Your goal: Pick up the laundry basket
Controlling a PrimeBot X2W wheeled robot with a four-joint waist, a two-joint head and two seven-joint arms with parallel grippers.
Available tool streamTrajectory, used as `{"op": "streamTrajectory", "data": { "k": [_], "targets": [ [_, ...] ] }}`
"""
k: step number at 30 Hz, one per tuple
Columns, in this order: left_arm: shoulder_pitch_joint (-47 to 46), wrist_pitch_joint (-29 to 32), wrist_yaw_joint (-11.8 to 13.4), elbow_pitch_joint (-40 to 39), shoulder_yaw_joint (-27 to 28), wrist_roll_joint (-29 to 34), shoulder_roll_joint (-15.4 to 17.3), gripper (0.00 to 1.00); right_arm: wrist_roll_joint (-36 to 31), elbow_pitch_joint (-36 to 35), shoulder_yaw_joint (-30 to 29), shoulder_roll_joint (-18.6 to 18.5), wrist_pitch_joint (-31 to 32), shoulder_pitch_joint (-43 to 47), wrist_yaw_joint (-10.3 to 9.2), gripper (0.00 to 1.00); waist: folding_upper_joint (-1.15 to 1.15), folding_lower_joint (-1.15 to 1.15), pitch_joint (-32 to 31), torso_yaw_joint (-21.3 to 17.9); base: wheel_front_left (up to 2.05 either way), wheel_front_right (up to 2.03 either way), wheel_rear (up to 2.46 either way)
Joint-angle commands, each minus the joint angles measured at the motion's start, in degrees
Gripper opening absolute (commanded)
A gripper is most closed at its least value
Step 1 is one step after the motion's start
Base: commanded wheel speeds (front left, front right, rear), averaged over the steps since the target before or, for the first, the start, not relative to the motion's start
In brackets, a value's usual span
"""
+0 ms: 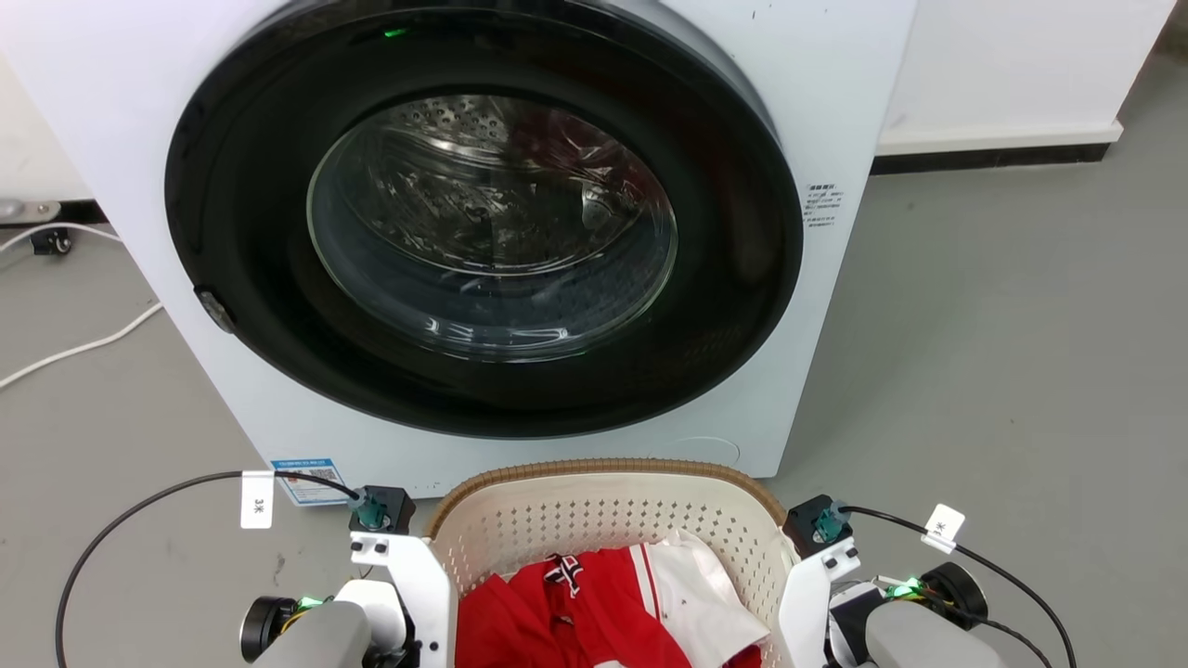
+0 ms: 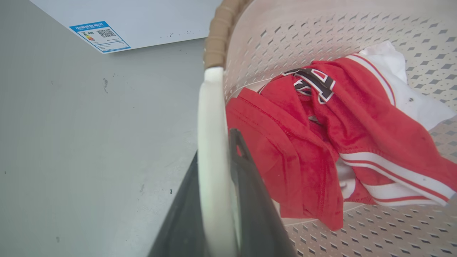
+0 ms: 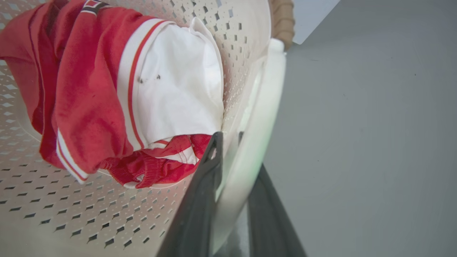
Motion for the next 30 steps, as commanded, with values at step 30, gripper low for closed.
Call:
{"op": "streamTrajectory", "data": {
  "k": [30],
  "targets": [
    [0.5,-2.0,-0.8,1.0,-9.3,-9.5,0.3,0.00,4.9,2.1,5.3,0.7,-2.3,1.0,0.24,0.00,-0.01,0.01,-2.3,-0.1,0.00,0.00,0.00]
  ]
}}
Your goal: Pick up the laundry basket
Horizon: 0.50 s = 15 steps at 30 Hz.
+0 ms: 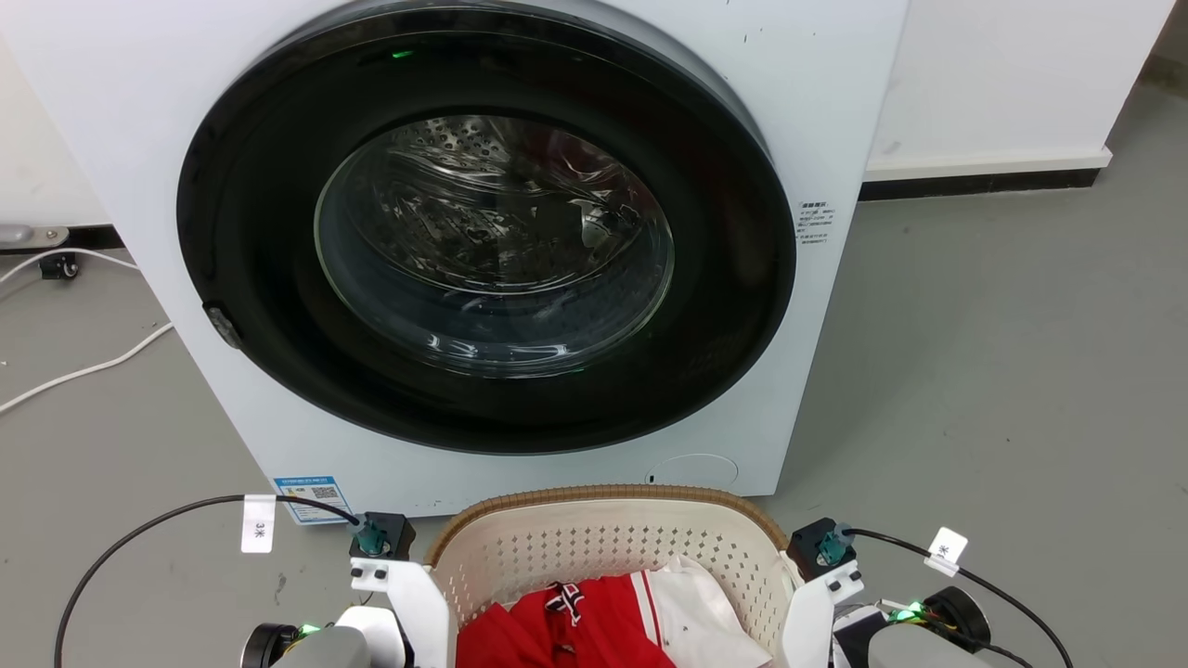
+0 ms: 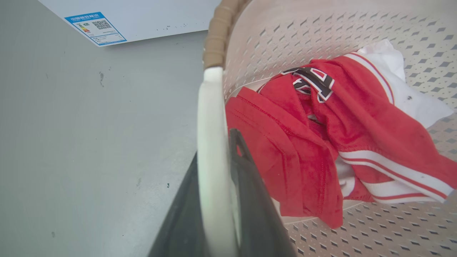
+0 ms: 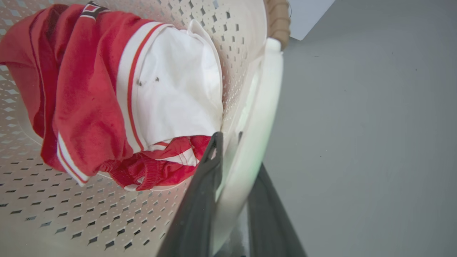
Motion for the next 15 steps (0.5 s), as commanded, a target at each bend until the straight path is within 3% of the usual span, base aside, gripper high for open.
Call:
{"op": "streamTrajectory", "data": {
  "k": [1,15],
  "targets": [
    [-0.3,-0.5,-0.8,-0.5,-0.6,-0.5,-0.4,0.00,0.0,0.0,0.6,0.5,-0.5,0.0,0.18,0.00,0.00,0.00,-0.1,0.0,0.00,0.00,0.00],
    [-1.1,-1.2,-0.8,0.0,-3.2,-3.0,-0.2,0.00,1.2,0.4,1.7,0.5,-1.2,-0.1,0.18,0.00,0.00,0.00,-0.2,0.0,0.00,0.00,0.00]
  ]
}}
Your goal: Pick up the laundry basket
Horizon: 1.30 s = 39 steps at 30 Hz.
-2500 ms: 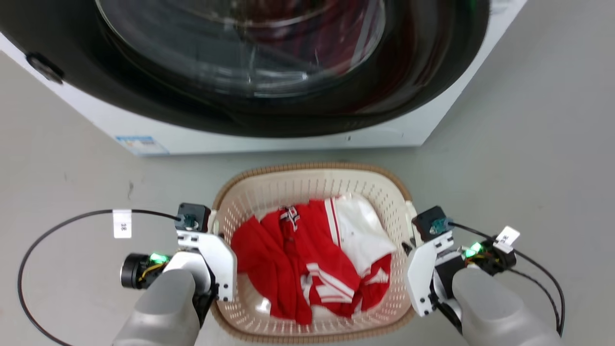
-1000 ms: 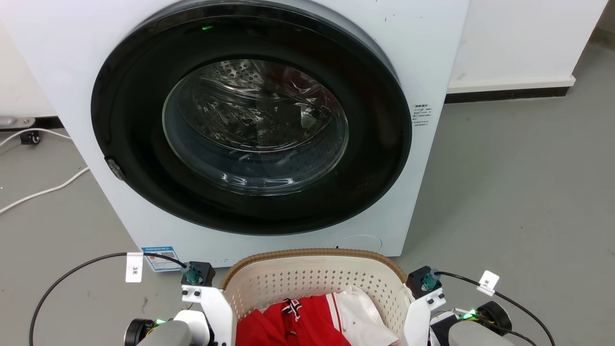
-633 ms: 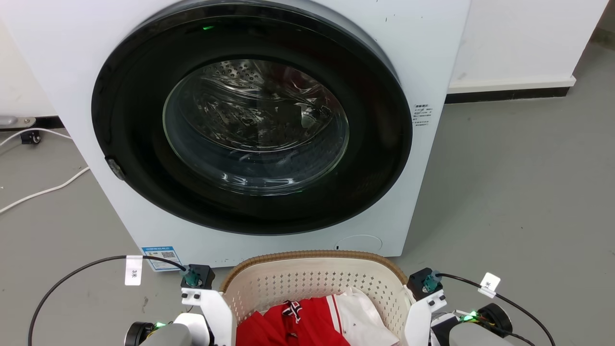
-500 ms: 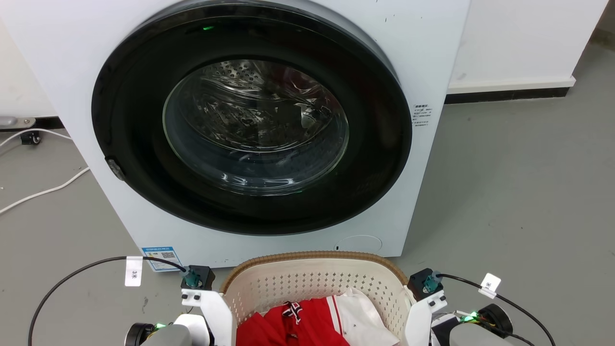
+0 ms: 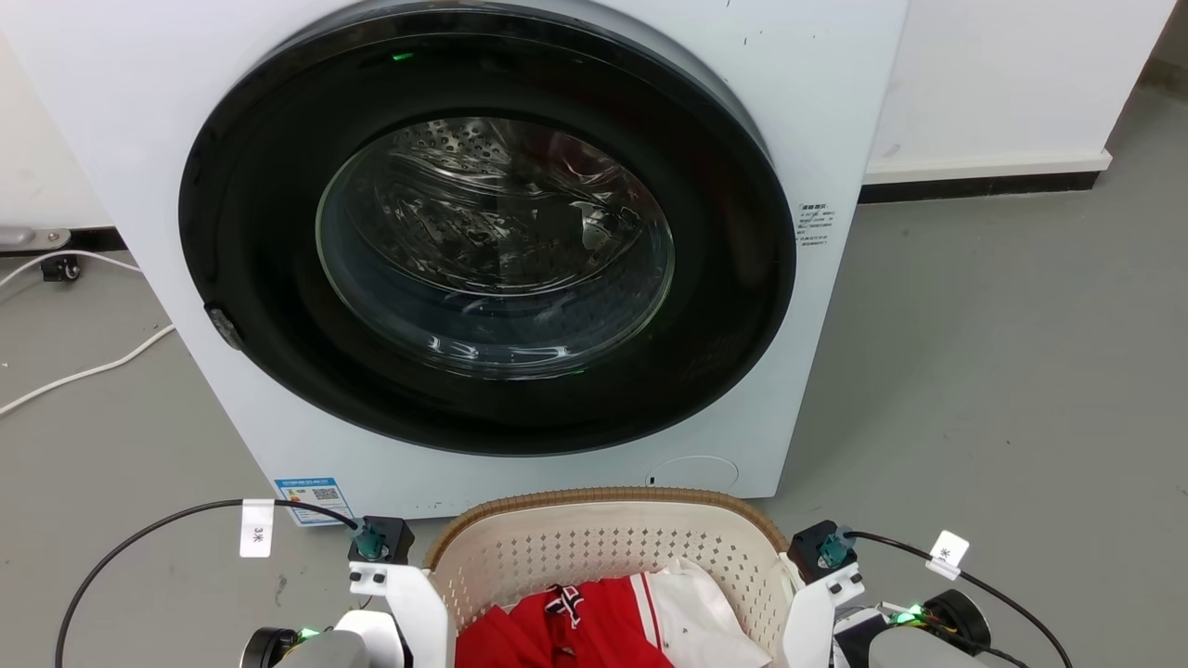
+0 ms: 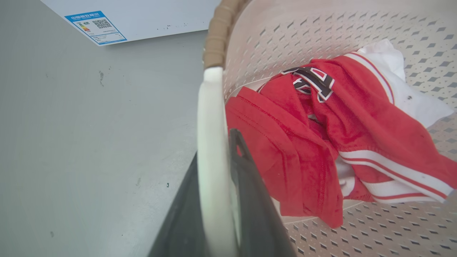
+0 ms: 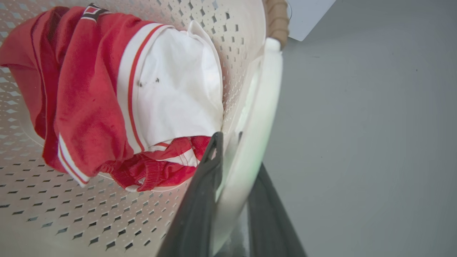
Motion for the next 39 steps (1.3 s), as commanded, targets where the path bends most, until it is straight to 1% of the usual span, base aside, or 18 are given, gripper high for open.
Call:
{"op": "streamTrajectory", "data": {
  "k": [1,39],
  "targets": [
    [-0.9,-0.3,-0.8,-0.5,-0.4,-0.3,-0.3,0.00,-0.1,-0.1,0.5,0.5,-0.5,-0.1,0.18,0.00,0.00,0.00,0.0,0.0,0.00,0.00,0.00],
    [-1.8,-1.5,-0.8,0.3,-6.2,-6.3,0.2,0.00,1.7,0.4,1.7,0.4,-0.8,-0.4,0.18,0.00,0.00,0.00,0.1,-0.1,0.00,0.00,0.00]
  ]
}}
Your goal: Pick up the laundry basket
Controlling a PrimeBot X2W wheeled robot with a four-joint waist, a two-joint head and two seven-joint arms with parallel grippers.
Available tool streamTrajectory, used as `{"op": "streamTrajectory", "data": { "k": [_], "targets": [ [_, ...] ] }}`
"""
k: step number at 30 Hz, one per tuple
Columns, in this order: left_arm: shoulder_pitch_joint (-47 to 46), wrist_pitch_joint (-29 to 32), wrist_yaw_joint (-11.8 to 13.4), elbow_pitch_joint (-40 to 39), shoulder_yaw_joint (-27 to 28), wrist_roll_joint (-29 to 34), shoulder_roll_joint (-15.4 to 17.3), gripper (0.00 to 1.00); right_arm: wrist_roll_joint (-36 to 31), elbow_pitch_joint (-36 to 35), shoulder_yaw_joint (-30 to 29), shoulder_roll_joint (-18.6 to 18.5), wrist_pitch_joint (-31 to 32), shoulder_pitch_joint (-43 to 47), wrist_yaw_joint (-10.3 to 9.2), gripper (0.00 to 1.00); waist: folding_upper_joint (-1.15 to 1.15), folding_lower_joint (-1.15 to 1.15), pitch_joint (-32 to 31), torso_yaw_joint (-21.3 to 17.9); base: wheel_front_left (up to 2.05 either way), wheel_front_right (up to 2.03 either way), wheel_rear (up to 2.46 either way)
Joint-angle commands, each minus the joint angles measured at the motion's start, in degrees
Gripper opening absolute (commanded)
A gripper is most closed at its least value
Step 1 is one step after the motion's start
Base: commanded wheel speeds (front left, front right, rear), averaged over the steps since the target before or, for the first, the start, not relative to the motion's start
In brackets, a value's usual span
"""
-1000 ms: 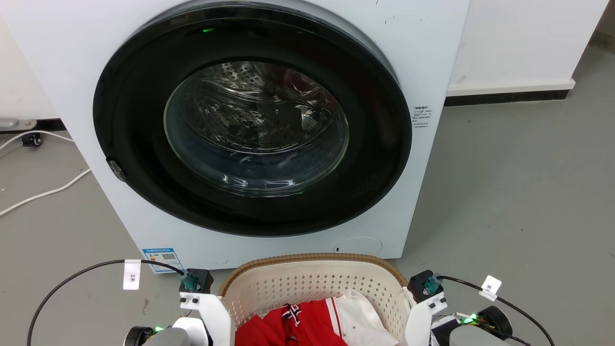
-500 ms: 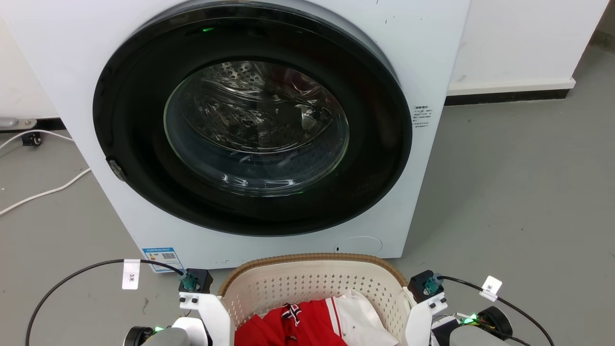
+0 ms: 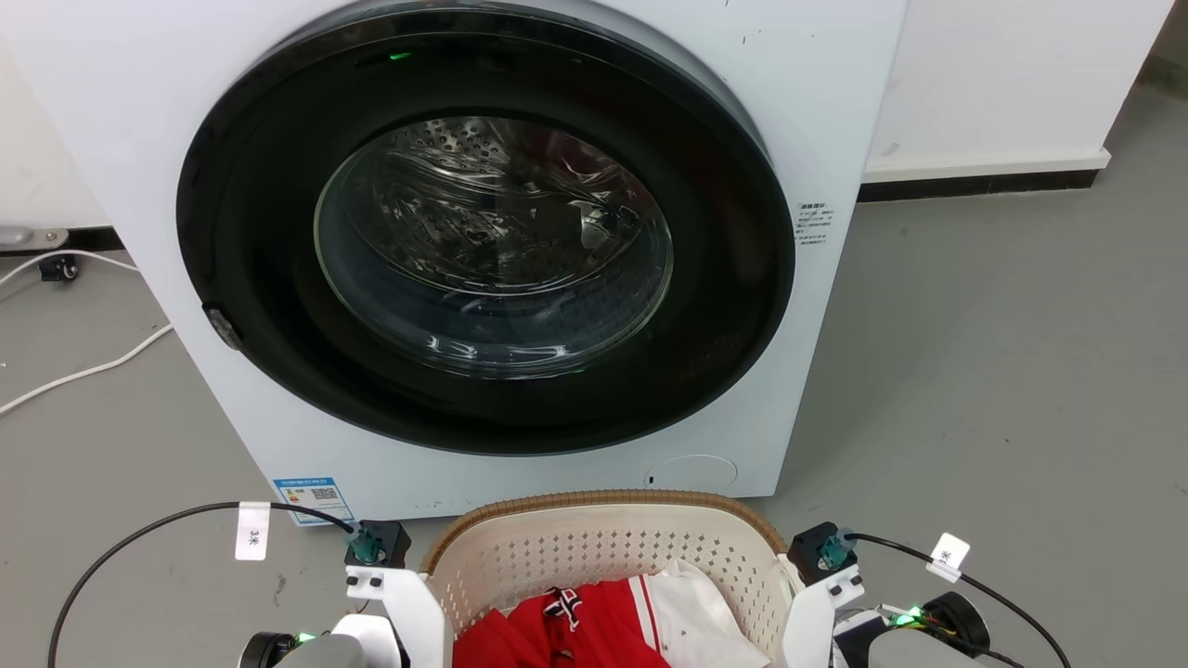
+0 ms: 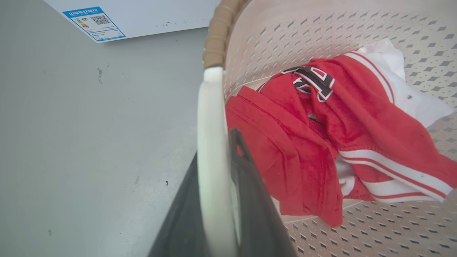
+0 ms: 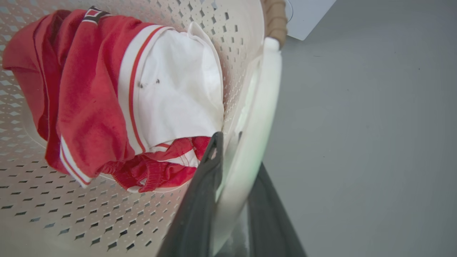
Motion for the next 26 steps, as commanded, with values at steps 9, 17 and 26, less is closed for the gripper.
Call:
{"op": "streamTrajectory", "data": {
  "k": [9,17,26],
  "targets": [
    [-1.2,-0.6,-0.8,-0.3,-1.4,-1.2,-0.3,0.00,-0.6,0.0,-0.2,0.0,0.0,-0.1,0.17,0.00,0.00,0.00,0.1,0.0,0.00,0.00,0.00],
    [-1.3,-0.8,-0.8,-0.3,-2.2,-2.2,-0.2,0.00,-1.1,0.0,-0.6,-0.1,0.0,0.1,0.17,0.00,0.00,0.00,0.3,0.0,0.00,0.00,0.00],
    [-1.5,-1.0,-0.8,-0.1,-3.3,-3.0,-0.1,0.00,-1.6,0.0,-1.1,-0.1,-0.3,0.1,0.17,0.00,0.00,0.00,0.5,-0.1,0.00,0.00,0.00]
  ]
}}
